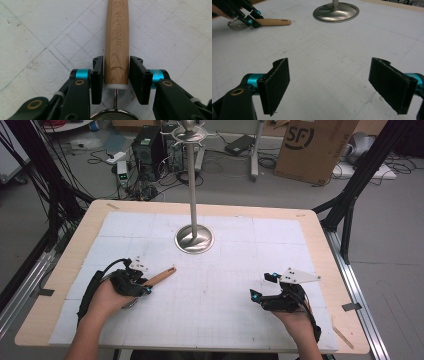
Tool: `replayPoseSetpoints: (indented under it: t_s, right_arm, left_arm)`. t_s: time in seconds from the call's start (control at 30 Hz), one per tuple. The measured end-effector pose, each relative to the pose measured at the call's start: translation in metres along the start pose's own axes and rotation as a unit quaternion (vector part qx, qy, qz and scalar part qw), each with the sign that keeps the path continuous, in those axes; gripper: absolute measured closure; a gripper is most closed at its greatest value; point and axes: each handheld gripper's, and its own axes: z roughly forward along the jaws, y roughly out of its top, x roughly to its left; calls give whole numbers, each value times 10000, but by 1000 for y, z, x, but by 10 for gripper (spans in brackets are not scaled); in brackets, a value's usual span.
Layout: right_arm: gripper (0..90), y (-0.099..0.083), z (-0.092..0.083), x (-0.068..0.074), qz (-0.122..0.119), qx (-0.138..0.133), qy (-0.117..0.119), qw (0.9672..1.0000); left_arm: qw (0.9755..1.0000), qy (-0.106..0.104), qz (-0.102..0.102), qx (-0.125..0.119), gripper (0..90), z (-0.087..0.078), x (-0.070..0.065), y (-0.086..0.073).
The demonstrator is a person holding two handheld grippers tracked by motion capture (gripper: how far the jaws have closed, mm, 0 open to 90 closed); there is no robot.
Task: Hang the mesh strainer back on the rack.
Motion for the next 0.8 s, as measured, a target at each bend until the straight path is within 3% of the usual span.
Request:
replayPoseSetpoints:
  t_s: [0.2,0.47,0.8]
  right_arm:
    - [163,0,1,1,-19,14,5,10000]
    - [163,-1,3,1,-18,56,12,10000]
    - [163,-1,1,0,-6,31,7,10000]
  left_arm:
    - [9995,-142,43,279,643,2,4,8]
    - [9968,-265,127,737,644,5,7,21]
    - [9981,-54,358,497,689,3,-2,16]
